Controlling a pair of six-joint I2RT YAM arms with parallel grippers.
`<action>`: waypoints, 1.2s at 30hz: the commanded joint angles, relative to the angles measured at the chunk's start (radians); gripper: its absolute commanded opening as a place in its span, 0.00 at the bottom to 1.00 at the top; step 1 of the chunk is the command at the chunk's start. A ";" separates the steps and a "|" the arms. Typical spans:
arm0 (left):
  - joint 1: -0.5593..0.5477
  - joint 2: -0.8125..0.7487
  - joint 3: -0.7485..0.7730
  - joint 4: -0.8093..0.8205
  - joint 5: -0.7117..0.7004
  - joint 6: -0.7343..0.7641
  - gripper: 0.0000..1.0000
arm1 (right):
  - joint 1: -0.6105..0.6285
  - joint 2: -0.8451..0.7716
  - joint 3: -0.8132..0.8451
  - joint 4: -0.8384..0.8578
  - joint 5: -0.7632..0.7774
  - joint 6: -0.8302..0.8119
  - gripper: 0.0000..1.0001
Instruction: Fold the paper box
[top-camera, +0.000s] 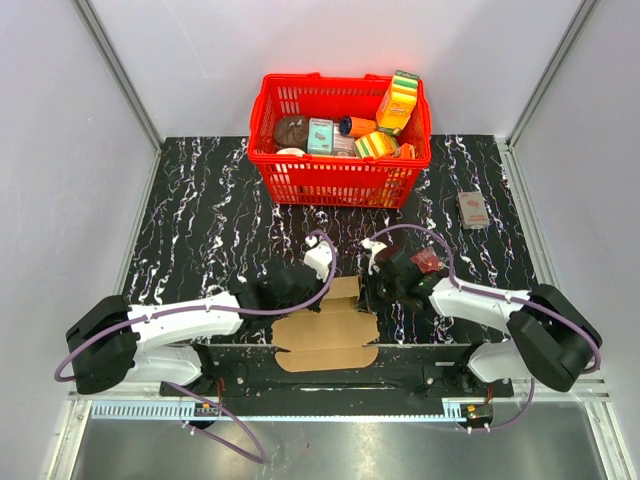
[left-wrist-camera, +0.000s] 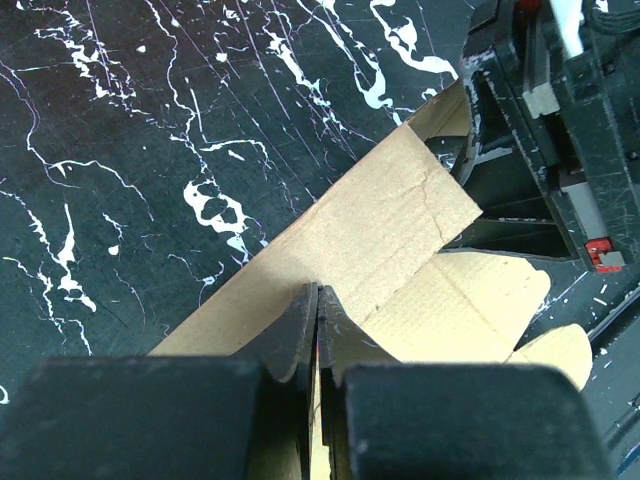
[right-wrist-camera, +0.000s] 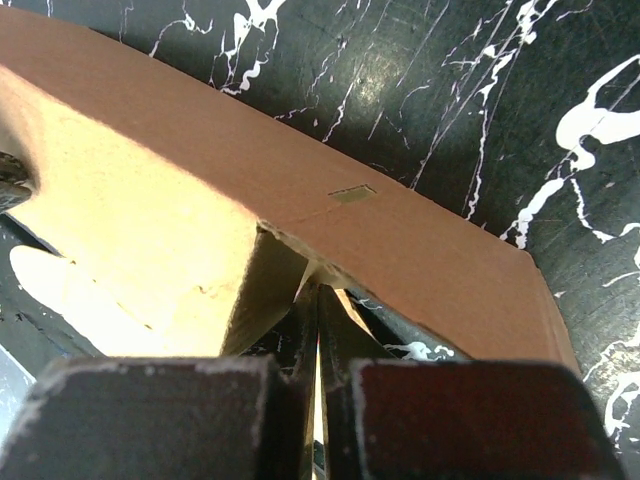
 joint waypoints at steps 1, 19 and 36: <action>-0.008 0.002 -0.028 -0.003 -0.007 -0.010 0.00 | -0.004 0.019 0.010 0.052 -0.039 -0.022 0.03; -0.011 -0.017 -0.037 -0.016 -0.024 -0.018 0.00 | -0.004 -0.095 0.011 0.005 0.020 -0.013 0.07; -0.011 -0.015 -0.031 -0.021 -0.033 -0.021 0.00 | -0.004 -0.281 0.341 -0.691 0.399 -0.016 0.47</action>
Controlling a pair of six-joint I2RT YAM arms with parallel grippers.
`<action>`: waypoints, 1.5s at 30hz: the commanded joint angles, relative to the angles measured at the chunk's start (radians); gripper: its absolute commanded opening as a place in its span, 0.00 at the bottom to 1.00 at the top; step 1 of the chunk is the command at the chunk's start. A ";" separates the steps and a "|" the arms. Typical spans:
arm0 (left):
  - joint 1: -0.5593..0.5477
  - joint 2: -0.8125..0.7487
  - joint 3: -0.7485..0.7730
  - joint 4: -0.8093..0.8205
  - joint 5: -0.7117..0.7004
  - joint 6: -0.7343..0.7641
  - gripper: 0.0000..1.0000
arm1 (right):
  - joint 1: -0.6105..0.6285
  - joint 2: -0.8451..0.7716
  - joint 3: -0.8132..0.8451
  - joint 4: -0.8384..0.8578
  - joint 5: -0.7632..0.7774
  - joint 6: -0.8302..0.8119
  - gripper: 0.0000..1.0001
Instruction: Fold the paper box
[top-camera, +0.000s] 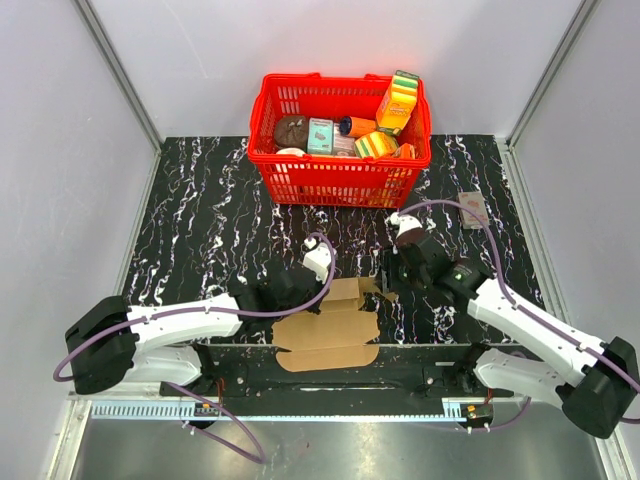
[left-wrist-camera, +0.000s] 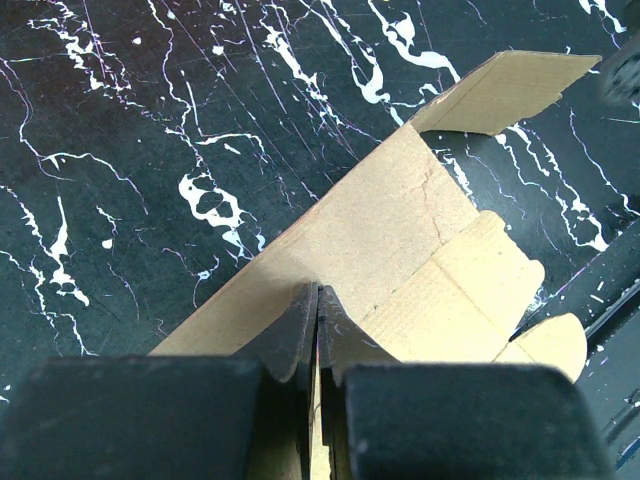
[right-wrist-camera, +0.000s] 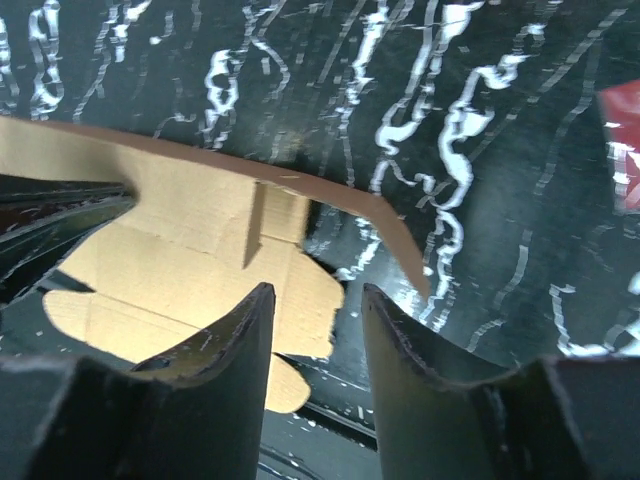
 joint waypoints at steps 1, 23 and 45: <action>-0.002 -0.009 -0.014 -0.029 -0.027 -0.009 0.00 | -0.004 0.045 0.131 -0.231 0.158 -0.032 0.48; -0.001 -0.019 -0.012 -0.040 -0.033 -0.005 0.00 | -0.125 0.309 0.197 -0.160 0.012 -0.124 0.44; -0.002 -0.021 -0.015 -0.035 -0.033 -0.006 0.00 | -0.130 0.307 0.132 -0.146 -0.144 -0.096 0.08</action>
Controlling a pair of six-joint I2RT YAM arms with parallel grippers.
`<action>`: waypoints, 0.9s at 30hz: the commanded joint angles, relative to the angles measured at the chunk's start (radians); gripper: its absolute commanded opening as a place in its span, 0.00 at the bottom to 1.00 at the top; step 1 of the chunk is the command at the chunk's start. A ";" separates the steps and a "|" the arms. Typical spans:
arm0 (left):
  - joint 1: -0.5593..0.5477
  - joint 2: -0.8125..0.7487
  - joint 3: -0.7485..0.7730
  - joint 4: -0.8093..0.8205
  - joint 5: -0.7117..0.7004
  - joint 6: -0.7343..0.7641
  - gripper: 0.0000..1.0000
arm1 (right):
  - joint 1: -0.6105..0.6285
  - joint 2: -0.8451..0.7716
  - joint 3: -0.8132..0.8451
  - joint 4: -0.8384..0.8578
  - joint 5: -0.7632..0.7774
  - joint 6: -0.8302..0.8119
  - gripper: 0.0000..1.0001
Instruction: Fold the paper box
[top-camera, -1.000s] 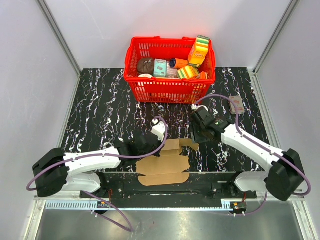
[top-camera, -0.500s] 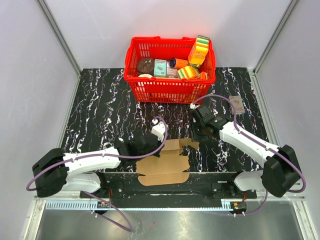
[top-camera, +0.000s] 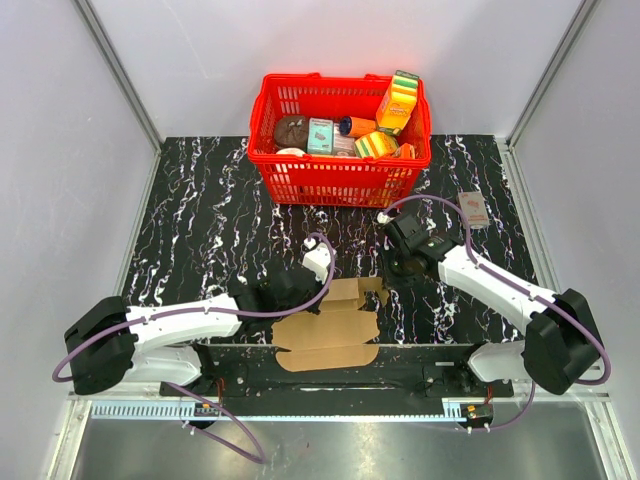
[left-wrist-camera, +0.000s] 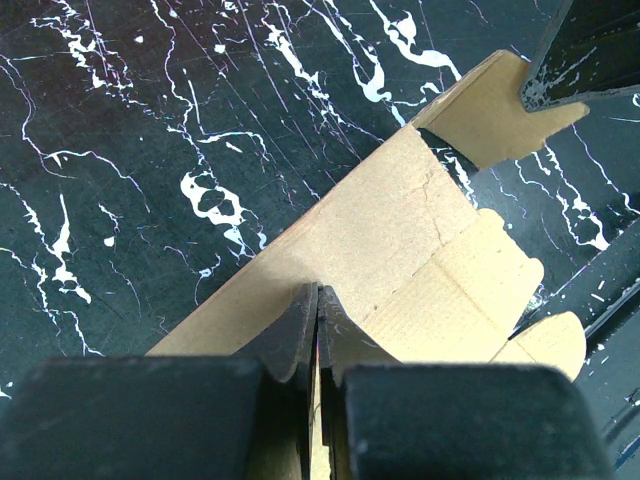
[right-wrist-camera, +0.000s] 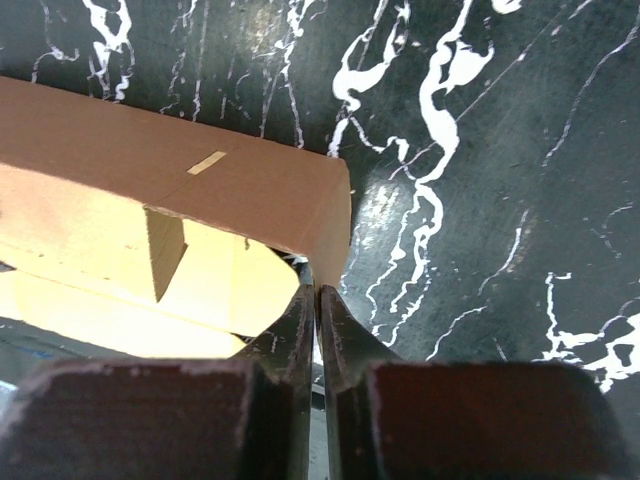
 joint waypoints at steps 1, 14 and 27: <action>-0.002 -0.014 -0.015 -0.027 -0.028 -0.004 0.00 | -0.006 0.003 0.002 0.002 -0.034 0.011 0.06; -0.002 -0.011 -0.017 -0.027 -0.022 -0.006 0.00 | -0.006 -0.008 0.064 0.013 -0.082 0.037 0.02; -0.003 -0.015 -0.023 -0.029 -0.012 -0.010 0.00 | -0.006 0.024 0.043 0.130 -0.114 0.166 0.01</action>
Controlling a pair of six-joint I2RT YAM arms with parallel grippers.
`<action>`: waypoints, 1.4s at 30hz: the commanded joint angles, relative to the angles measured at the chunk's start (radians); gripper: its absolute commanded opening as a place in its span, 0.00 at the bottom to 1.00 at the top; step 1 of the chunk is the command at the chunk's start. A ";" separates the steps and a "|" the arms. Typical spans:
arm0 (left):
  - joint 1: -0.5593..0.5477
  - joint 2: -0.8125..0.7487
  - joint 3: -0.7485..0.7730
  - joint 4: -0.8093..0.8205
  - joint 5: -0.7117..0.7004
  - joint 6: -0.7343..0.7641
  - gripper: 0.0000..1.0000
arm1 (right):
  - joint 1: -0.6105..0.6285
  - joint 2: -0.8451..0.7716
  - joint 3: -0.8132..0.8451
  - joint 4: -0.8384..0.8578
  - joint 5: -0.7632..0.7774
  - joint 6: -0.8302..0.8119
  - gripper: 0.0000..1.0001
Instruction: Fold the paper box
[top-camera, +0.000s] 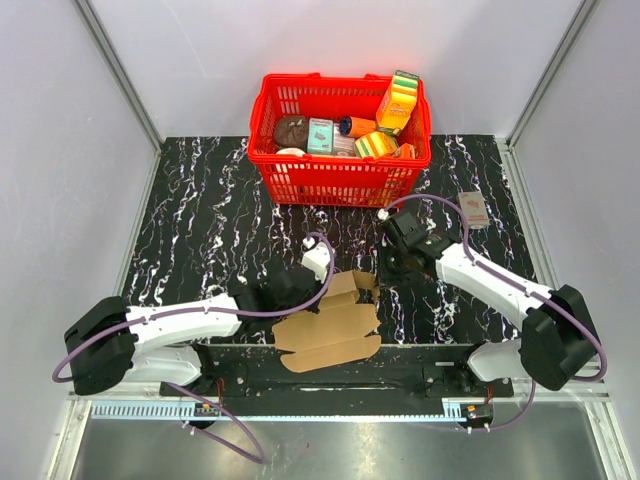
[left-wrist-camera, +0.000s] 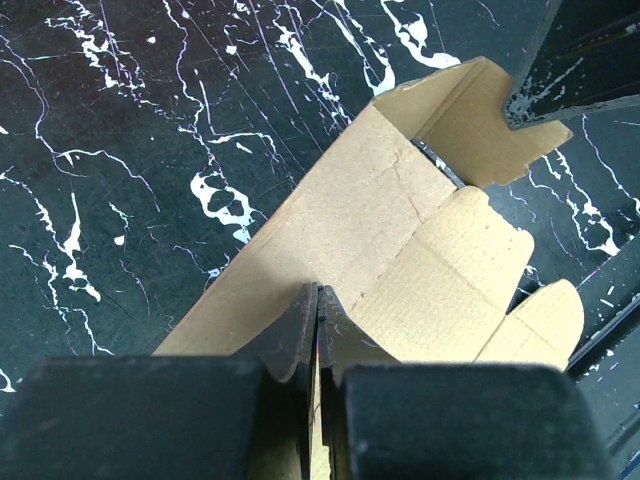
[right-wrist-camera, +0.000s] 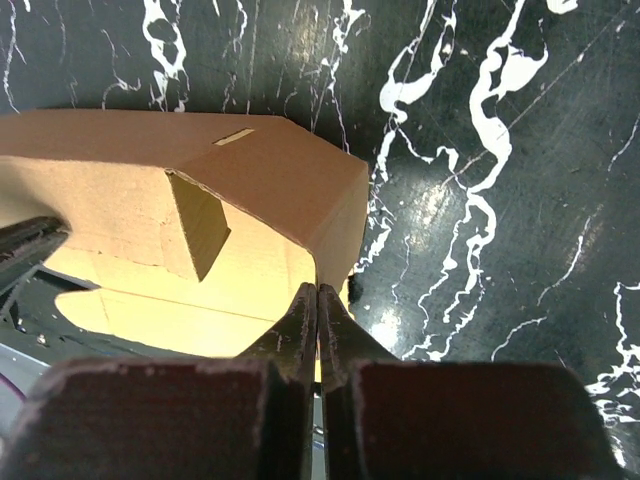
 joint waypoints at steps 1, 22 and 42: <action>-0.004 -0.017 -0.025 -0.028 0.002 -0.012 0.00 | -0.004 0.011 0.036 0.099 -0.040 0.065 0.01; -0.010 -0.032 -0.034 -0.036 0.001 -0.023 0.00 | -0.003 0.068 0.065 0.230 -0.154 0.111 0.05; -0.040 -0.072 -0.041 -0.051 -0.001 -0.055 0.00 | -0.006 0.061 0.113 0.081 -0.067 -0.056 0.01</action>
